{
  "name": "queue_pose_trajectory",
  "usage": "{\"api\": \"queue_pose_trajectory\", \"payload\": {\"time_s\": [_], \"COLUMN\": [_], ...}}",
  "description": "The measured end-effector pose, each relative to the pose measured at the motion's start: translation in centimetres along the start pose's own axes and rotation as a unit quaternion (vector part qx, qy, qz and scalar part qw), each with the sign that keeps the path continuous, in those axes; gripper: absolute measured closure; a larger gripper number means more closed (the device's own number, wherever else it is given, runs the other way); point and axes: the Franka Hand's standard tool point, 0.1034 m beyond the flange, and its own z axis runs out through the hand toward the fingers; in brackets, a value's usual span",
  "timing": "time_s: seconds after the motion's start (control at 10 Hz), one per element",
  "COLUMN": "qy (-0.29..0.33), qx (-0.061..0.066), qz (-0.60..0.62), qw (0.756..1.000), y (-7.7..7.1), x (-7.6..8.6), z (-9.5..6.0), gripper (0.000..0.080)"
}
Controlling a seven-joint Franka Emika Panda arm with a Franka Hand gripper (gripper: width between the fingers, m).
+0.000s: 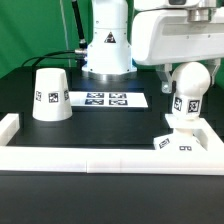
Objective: Assemble lamp
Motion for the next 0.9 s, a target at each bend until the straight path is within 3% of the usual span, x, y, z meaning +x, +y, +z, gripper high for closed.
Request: {"api": "queue_pose_trajectory", "payload": {"time_s": [0.2, 0.9], "qy": [-0.032, -0.018], "qx": [0.012, 0.006], "qz": [-0.001, 0.002], "qw": [0.999, 1.0], "y": [0.0, 1.5], "x": [0.0, 1.2], "z": [0.0, -1.3], "gripper": [0.0101, 0.0101]}}
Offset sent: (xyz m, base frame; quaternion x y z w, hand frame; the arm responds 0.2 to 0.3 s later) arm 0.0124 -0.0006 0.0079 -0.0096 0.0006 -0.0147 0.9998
